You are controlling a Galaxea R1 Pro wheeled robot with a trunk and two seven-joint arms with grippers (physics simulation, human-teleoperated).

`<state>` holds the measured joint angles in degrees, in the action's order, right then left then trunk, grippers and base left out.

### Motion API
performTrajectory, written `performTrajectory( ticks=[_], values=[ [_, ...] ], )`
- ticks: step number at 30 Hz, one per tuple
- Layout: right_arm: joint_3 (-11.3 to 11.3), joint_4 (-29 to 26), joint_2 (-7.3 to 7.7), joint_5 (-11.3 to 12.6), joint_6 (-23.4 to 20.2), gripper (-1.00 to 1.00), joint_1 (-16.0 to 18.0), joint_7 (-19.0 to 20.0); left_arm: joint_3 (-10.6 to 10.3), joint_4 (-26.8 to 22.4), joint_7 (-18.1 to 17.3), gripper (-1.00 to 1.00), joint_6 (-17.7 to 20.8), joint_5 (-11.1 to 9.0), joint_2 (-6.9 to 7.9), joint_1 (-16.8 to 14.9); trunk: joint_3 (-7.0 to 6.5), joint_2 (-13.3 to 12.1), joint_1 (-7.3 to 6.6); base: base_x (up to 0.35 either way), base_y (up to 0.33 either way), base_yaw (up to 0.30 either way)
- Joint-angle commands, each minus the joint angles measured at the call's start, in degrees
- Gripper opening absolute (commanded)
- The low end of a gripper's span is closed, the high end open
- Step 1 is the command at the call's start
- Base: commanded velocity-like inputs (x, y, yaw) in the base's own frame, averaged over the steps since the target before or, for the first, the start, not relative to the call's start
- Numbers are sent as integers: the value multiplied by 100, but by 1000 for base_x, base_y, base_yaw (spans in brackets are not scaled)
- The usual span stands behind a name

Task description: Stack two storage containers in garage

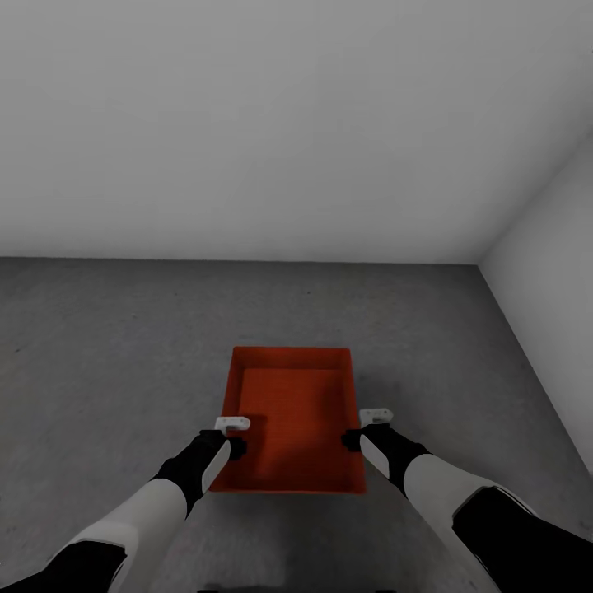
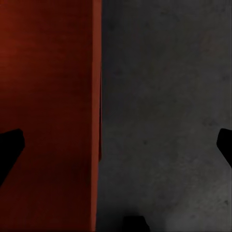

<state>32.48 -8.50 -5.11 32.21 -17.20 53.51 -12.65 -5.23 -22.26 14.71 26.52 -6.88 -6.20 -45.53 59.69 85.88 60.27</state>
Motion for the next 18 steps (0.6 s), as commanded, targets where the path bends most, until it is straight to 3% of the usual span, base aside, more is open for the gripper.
performTrajectory(
  ticks=[1,18],
  values=[
    [48,-12,2,49,-30,100,2,-35,-46,-8,44,100,28,-63,5,0,-15,-40,-23,0,0,0],
    [48,-12,7,49,-23,100,2,-39,-39,-8,44,100,29,-76,11,-1,-321,-722,-396,0,0,0]
  ],
)
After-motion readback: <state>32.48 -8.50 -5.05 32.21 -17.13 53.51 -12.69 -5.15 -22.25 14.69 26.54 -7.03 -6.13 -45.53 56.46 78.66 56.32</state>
